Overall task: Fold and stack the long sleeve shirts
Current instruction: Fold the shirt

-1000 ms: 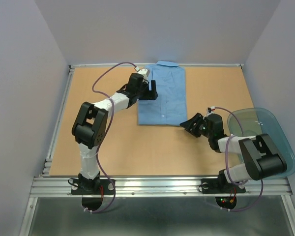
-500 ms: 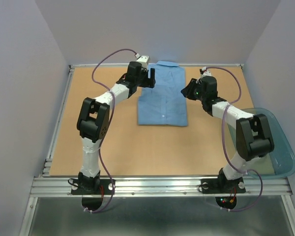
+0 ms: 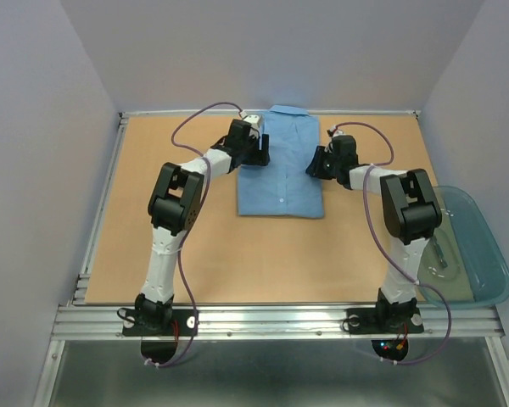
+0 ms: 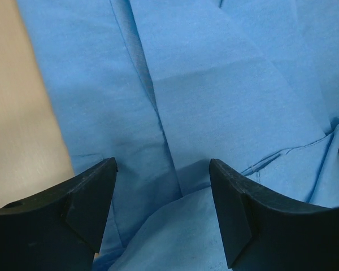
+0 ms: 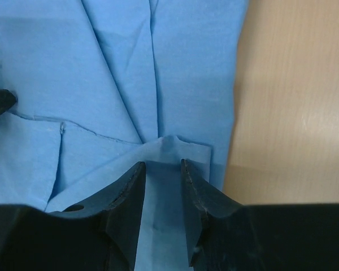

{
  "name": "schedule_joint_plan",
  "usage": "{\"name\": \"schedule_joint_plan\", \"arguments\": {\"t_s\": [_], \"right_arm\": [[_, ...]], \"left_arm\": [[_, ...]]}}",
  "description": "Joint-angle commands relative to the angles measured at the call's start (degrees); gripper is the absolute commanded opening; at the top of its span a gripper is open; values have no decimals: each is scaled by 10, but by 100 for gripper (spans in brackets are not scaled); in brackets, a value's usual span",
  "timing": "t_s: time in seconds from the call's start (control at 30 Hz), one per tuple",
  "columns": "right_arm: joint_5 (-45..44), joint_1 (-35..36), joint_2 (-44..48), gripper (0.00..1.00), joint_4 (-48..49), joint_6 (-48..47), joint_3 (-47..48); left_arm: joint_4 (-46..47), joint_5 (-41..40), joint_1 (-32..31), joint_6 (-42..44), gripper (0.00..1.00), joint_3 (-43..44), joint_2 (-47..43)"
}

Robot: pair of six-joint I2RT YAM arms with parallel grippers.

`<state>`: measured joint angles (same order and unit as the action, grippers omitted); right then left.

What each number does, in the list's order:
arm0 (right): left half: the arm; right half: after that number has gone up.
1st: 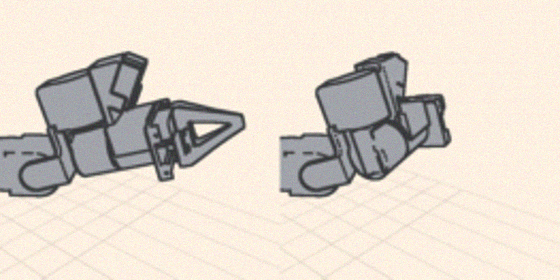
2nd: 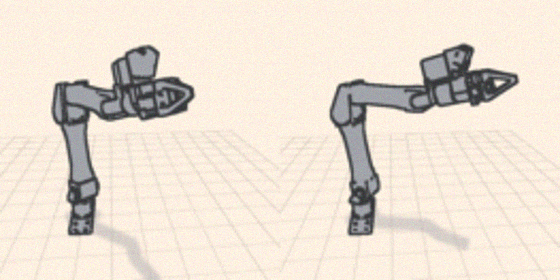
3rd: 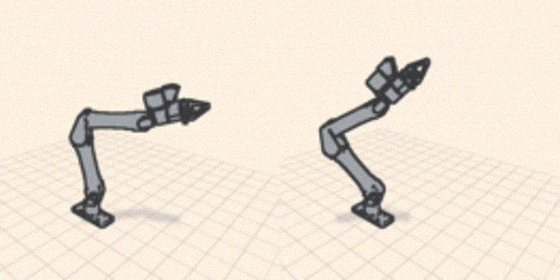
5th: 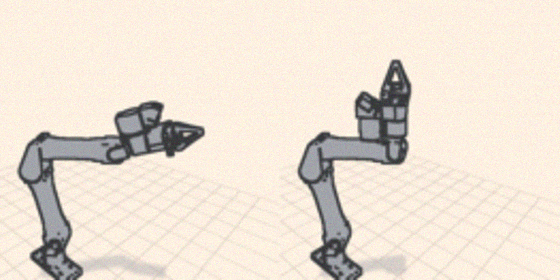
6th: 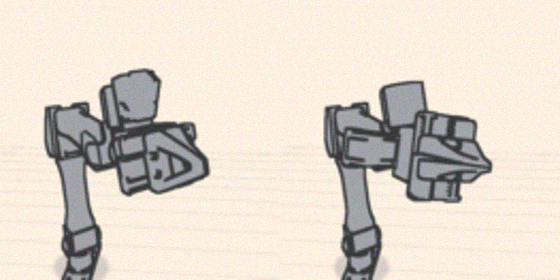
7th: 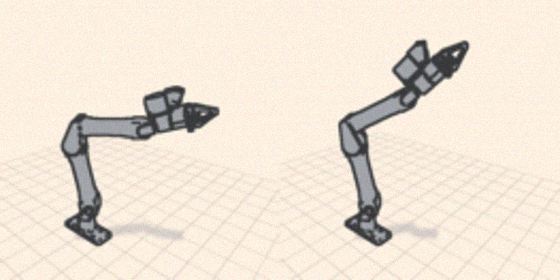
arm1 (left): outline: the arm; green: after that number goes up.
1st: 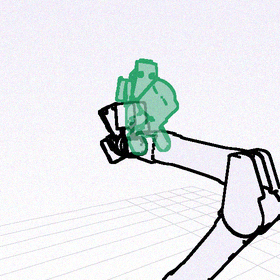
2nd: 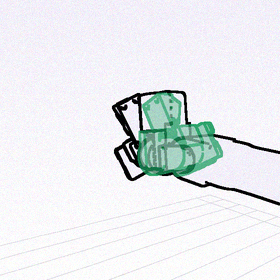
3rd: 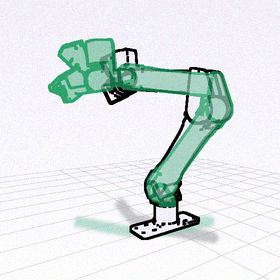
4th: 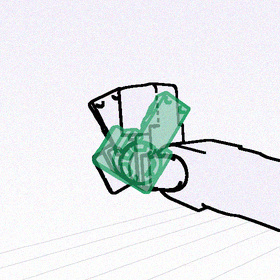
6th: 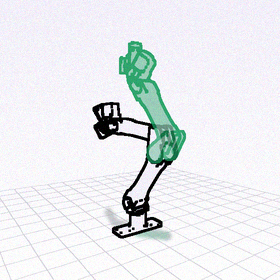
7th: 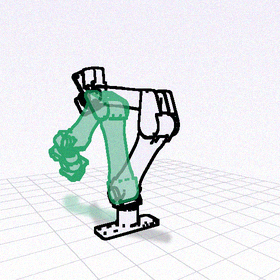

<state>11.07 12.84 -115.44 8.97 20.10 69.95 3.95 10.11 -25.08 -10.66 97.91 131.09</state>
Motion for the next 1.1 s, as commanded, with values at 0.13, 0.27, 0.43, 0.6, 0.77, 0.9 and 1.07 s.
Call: {"name": "schedule_joint_plan", "arguments": {"t_s": [0.13,0.27,0.43,0.6,0.77,0.9,1.07], "right_arm": [[11,29,80,38,8,38,-120],[15,73,153,38,-14,46,-203],[21,83,257,42,-63,24,-235],[24,82,278,48,-146,-33,-150],[47,78,235,50,-162,-62,-103],[51,77,204,50,-164,-64,-93],[40,76,199,51,-166,-65,-102]], "left_arm": [[-39,1,-2,-136,77,-142,-100],[-31,-4,-12,-152,77,-293,-201],[-31,-5,-22,-127,78,-378,-318],[-58,-8,-23,-95,78,-367,-376],[-63,-10,-23,-75,78,-345,-380],[-100,-18,-23,-81,78,-325,-359],[-127,-56,-23,-125,87,-371,-416]]}}
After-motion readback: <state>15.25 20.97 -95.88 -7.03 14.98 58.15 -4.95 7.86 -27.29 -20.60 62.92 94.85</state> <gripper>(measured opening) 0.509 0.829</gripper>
